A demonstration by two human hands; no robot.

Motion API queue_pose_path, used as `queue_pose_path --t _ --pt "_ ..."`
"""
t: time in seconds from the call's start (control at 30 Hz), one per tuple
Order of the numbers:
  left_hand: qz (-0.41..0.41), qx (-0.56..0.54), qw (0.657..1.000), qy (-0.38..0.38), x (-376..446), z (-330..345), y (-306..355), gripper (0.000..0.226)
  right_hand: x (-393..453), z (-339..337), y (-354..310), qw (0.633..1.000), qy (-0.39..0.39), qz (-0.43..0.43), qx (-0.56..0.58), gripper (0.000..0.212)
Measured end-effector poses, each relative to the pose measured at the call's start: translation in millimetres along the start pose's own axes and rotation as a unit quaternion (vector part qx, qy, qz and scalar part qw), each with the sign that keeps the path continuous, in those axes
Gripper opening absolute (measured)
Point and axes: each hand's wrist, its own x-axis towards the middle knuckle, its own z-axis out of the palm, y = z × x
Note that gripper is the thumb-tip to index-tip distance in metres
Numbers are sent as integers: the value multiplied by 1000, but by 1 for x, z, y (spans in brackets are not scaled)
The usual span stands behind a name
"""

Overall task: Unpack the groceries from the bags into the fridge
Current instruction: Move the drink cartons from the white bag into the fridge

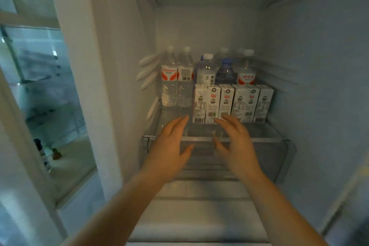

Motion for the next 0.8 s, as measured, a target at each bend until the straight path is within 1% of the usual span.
queue_pose_path --t 0.07,0.2,0.3,0.43,0.6,0.8 --pt "17 2 1000 -15 -21 -7 6 71 -22 -16 -11 999 -14 14 -33 62" --pt "65 5 995 -71 -79 -15 22 68 -87 -48 -46 992 -26 81 -95 65" --pt "95 7 988 -121 -128 -14 32 66 -149 -67 -74 980 -44 130 -141 63" --pt "149 -14 975 -165 -186 1 50 65 -231 -97 -110 957 -58 213 -185 62" --pt "211 -50 946 -240 -251 25 98 66 -329 -148 -145 918 -43 309 -244 61" --pt "301 -71 892 -329 -321 69 179 65 -441 -224 -166 867 -17 420 -268 61"
